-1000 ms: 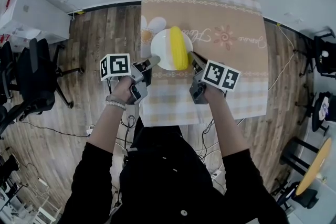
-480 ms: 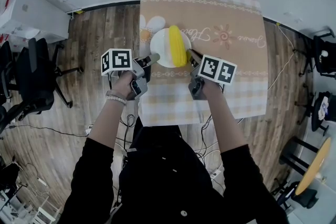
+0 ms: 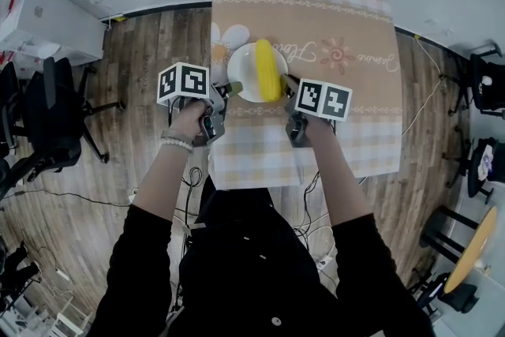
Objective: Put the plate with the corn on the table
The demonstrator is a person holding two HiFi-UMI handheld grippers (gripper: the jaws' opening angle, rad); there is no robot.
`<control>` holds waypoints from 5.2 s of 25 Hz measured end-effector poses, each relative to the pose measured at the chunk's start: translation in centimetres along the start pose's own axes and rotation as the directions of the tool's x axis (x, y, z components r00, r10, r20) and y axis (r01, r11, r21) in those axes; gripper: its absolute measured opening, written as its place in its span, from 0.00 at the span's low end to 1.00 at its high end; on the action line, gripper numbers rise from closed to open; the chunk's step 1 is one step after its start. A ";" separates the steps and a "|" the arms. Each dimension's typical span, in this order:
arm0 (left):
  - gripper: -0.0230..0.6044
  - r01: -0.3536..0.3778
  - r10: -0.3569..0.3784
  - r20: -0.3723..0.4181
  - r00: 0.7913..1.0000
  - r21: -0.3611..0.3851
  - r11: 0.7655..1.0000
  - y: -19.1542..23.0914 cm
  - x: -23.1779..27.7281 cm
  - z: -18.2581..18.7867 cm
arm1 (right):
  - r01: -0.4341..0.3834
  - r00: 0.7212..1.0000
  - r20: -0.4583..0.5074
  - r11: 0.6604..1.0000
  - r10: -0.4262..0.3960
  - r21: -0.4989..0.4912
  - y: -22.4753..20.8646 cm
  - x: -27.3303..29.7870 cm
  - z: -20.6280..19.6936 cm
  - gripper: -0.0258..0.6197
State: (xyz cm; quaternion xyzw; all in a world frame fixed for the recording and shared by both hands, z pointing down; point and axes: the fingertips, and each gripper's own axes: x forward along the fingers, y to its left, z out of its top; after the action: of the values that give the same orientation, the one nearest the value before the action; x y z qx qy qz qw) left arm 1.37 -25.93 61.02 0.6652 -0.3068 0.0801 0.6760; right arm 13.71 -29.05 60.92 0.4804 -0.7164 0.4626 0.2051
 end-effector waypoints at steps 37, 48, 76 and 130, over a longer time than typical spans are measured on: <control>0.06 -0.163 -0.050 0.347 0.937 0.559 0.813 -9.2 -10.5 -0.3 | 0.086 0.958 0.286 0.974 -0.024 -0.207 5.2 -9.0 1.9 0.12; 0.06 -0.292 -0.090 0.436 0.895 0.728 0.620 -15.1 -14.3 -1.2 | 0.035 0.909 0.406 0.956 0.090 -0.290 11.1 -14.6 4.1 0.11; 0.06 -0.420 -0.182 0.510 0.841 0.826 0.376 -21.6 -19.9 -5.9 | 0.109 0.799 0.564 0.872 0.208 -0.476 18.9 -25.0 4.9 0.11; 0.06 -0.392 -0.212 0.484 0.849 0.847 0.359 -22.3 -19.8 -6.9 | 0.090 0.824 0.514 0.843 0.236 -0.531 20.9 -24.9 3.6 0.11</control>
State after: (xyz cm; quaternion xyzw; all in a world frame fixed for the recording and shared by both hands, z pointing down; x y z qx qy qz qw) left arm -0.82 -15.71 32.24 0.9029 -0.4140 0.0957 0.0655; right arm 7.22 -17.46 31.06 0.4892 -0.8625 0.0913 0.0919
